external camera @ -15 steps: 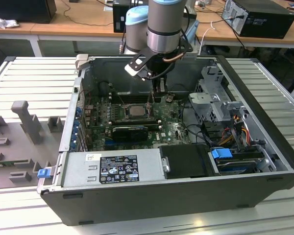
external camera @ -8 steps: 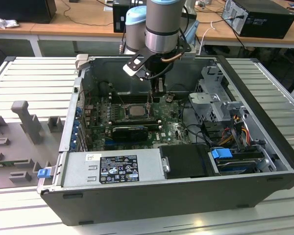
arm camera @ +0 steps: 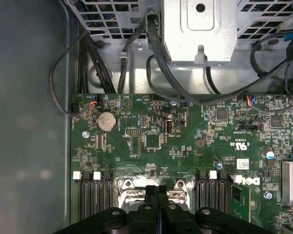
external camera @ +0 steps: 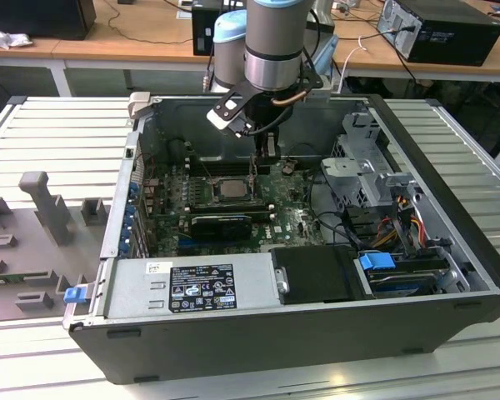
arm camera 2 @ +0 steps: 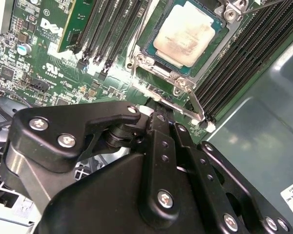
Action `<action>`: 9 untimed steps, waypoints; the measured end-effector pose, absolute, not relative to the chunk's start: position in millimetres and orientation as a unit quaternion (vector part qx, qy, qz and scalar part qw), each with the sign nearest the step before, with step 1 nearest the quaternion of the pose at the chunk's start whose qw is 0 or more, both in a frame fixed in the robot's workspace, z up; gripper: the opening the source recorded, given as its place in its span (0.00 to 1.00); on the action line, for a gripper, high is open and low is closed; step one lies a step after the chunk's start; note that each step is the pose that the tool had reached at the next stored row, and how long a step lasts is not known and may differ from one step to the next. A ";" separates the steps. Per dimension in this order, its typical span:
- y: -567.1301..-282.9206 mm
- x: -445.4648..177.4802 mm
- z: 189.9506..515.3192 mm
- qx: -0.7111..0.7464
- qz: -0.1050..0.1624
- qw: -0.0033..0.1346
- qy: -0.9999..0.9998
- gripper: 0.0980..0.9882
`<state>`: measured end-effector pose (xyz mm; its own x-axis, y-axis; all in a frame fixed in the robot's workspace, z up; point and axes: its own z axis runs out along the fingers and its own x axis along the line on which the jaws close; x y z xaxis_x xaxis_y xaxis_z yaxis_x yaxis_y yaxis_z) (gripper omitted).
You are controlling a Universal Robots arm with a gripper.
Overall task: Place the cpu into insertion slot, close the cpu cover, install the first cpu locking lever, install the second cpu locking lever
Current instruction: 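Close the cpu cover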
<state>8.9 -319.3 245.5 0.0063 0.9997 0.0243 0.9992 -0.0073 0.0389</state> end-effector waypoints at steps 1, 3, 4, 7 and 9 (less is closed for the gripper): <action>-319.3 8.4 245.5 0.709 0.022 0.005 0.705 0.01; -319.3 7.8 245.5 0.709 0.022 0.005 0.705 0.01; -319.3 7.2 245.5 0.709 0.022 0.005 0.705 0.01; -319.3 5.5 245.5 0.709 0.022 0.005 0.705 0.01; -319.3 4.8 245.5 0.709 0.022 0.005 0.705 0.01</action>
